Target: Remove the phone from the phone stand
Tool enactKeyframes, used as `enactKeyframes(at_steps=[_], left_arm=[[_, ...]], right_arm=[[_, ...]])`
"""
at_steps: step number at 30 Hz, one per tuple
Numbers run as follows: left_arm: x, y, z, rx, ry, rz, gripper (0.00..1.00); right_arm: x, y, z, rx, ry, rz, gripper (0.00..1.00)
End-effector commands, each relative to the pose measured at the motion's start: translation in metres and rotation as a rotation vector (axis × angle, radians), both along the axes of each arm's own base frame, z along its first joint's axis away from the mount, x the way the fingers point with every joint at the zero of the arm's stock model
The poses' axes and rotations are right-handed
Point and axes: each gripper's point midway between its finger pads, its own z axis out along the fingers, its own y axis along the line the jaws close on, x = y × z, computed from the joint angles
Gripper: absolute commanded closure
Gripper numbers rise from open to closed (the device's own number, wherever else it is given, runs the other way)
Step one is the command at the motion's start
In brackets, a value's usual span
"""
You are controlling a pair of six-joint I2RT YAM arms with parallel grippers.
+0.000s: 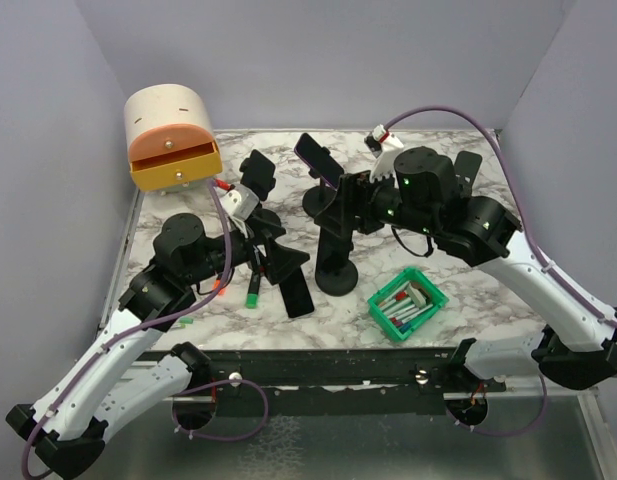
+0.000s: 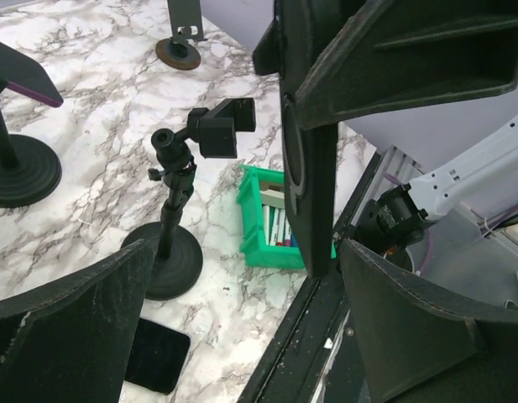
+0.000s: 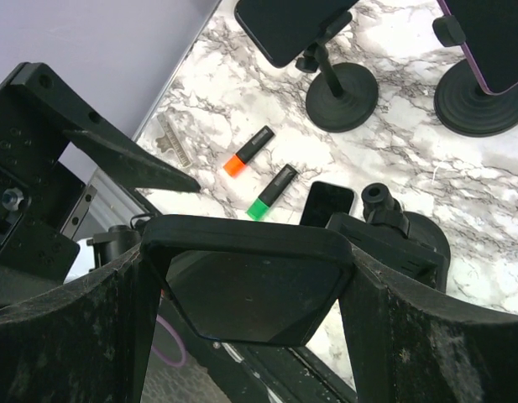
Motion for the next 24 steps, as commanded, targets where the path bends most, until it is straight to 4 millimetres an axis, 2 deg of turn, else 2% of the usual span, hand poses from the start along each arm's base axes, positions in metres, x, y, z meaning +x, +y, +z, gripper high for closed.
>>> enactKeyframes(at_steps=[1, 5, 13, 20, 24], left_arm=[[-0.009, -0.005, 0.02, -0.025, -0.024, -0.048, 0.07], [-0.01, -0.009, 0.029, -0.049, -0.028, -0.062, 0.08], [0.001, -0.018, 0.013, -0.012, 0.007, -0.031, 0.17], [0.013, -0.019, 0.007, 0.003, 0.016, 0.03, 0.33], [0.014, -0.019, 0.01, -0.016, 0.01, 0.035, 0.44]], right_arm=[[0.005, 0.016, 0.024, 0.087, -0.015, 0.001, 1.0], [0.008, 0.023, 0.025, 0.099, -0.01, 0.002, 1.0], [0.013, 0.035, 0.026, 0.104, -0.001, -0.016, 1.0], [0.012, 0.044, 0.022, 0.12, 0.016, 0.0, 1.0], [0.012, 0.045, 0.021, 0.123, 0.018, -0.005, 1.0]])
